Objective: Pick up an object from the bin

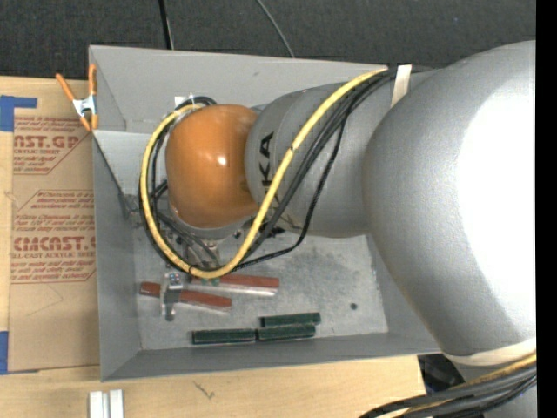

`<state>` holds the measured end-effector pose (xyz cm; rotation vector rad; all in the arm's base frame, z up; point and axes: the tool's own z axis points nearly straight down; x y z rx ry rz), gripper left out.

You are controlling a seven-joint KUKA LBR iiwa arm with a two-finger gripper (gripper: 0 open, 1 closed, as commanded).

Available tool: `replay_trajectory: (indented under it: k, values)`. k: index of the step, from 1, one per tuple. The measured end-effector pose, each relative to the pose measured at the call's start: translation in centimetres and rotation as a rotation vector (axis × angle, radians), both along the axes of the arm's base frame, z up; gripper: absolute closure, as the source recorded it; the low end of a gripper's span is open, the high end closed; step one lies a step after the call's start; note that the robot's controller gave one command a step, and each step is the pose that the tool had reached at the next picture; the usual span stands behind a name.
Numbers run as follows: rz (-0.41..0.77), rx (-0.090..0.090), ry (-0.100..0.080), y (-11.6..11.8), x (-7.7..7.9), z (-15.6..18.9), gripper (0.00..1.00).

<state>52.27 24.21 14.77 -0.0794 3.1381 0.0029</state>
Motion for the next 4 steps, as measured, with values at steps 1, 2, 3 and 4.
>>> replay_trajectory:
  k: [1,2,3,4]
  values:
    - [-0.08,0.001,0.0,-0.7,-1.4,-7.7,0.0]
    - [0.085,0.008,-0.015,-7.8,0.1,-7.1,1.0]
    - [0.085,0.008,-0.015,-7.8,0.1,-7.1,1.0]
    - [0.085,0.006,-0.009,-7.8,-0.1,-6.8,1.0]
